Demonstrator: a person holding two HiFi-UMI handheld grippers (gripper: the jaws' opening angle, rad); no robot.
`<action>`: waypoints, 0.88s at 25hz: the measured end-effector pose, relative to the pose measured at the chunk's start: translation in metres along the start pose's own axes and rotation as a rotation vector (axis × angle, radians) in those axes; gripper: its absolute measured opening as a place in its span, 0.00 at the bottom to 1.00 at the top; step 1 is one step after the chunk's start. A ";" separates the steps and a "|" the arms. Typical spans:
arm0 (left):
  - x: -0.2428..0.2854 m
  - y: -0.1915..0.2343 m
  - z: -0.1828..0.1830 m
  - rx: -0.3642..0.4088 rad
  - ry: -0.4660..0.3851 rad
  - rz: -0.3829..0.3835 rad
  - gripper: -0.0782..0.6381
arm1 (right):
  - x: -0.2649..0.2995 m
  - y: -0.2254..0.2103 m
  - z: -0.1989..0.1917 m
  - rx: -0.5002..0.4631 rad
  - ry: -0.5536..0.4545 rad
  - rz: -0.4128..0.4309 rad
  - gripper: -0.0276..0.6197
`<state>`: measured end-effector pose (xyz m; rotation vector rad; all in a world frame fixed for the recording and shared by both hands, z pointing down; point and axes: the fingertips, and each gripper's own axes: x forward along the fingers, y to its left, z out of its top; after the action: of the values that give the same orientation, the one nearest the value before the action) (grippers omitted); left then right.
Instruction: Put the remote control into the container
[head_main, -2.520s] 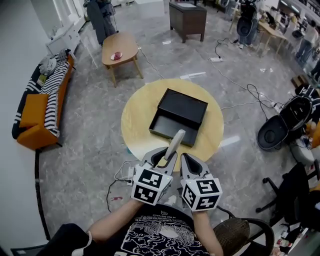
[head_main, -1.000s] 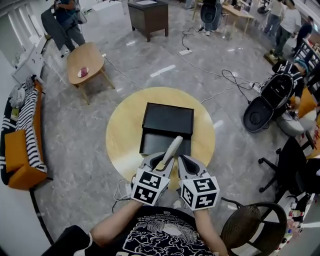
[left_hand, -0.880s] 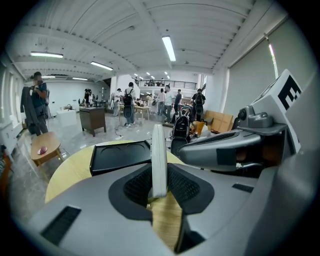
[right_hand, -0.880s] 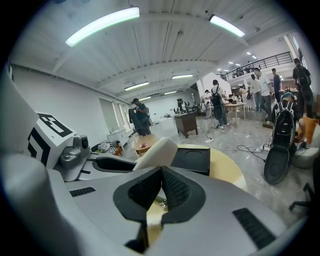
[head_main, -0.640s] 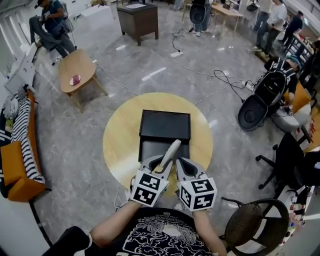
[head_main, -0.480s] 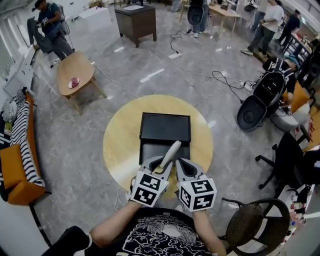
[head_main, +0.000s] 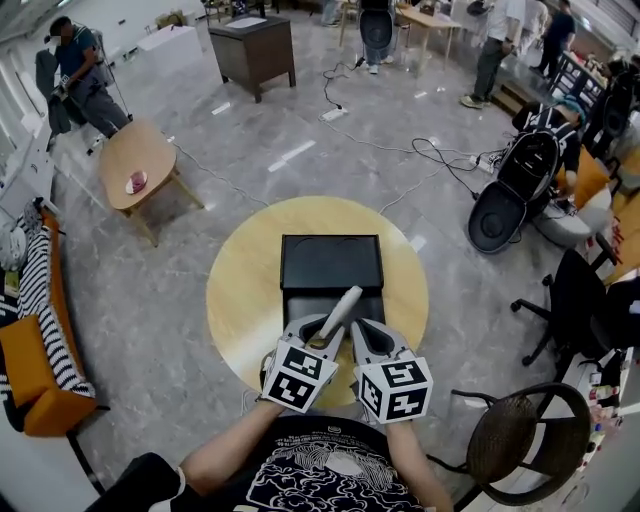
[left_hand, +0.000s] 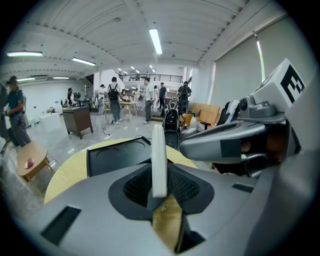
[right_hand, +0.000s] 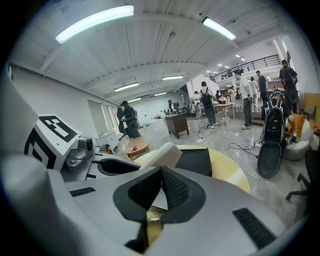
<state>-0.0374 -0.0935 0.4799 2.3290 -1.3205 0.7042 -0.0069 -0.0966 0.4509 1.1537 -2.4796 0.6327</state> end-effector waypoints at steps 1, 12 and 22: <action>0.000 0.003 -0.001 0.006 0.005 -0.003 0.25 | 0.002 0.001 0.000 0.005 0.000 -0.005 0.08; 0.021 0.026 -0.019 0.083 0.082 -0.052 0.25 | 0.022 -0.004 0.000 0.052 0.000 -0.054 0.08; 0.043 0.042 -0.040 0.138 0.166 -0.077 0.25 | 0.039 -0.011 -0.008 0.077 0.021 -0.083 0.08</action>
<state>-0.0643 -0.1220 0.5408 2.3547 -1.1367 0.9684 -0.0216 -0.1239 0.4787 1.2638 -2.3953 0.7186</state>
